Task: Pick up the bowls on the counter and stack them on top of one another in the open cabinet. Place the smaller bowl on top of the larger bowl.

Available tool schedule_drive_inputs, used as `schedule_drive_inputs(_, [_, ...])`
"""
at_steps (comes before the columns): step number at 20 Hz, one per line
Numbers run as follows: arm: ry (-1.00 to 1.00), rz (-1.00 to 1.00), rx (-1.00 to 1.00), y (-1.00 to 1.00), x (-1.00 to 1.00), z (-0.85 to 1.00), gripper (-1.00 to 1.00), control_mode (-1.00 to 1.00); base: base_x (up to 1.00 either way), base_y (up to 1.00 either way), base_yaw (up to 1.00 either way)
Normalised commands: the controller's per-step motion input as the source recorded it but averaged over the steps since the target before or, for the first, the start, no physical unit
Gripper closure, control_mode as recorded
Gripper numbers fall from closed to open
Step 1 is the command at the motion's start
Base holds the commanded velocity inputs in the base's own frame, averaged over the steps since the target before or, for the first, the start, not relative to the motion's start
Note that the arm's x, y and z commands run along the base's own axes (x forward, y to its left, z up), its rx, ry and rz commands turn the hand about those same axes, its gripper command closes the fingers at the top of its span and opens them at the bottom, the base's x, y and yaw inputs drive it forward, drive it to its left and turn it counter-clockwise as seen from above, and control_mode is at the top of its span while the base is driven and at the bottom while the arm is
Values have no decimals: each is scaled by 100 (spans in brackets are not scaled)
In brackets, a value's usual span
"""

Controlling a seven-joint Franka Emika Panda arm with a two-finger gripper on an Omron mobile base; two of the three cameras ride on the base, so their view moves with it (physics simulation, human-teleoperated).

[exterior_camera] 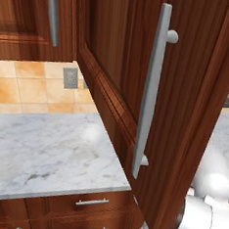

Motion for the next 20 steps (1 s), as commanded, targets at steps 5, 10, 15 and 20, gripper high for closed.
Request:
schedule_drive_inputs(5, [15,15,-4,38,-46,97,100,-100,0,0,0])
schedule_drive_inputs(10, [12,17,-1,23,-58,91,100,-100,0,0,0])
schedule_drive_inputs(15, [1,21,1,7,-60,67,100,-100,0,0,0])
schedule_drive_inputs(20, [-15,20,11,0,-43,64,100,-100,0,0,0])
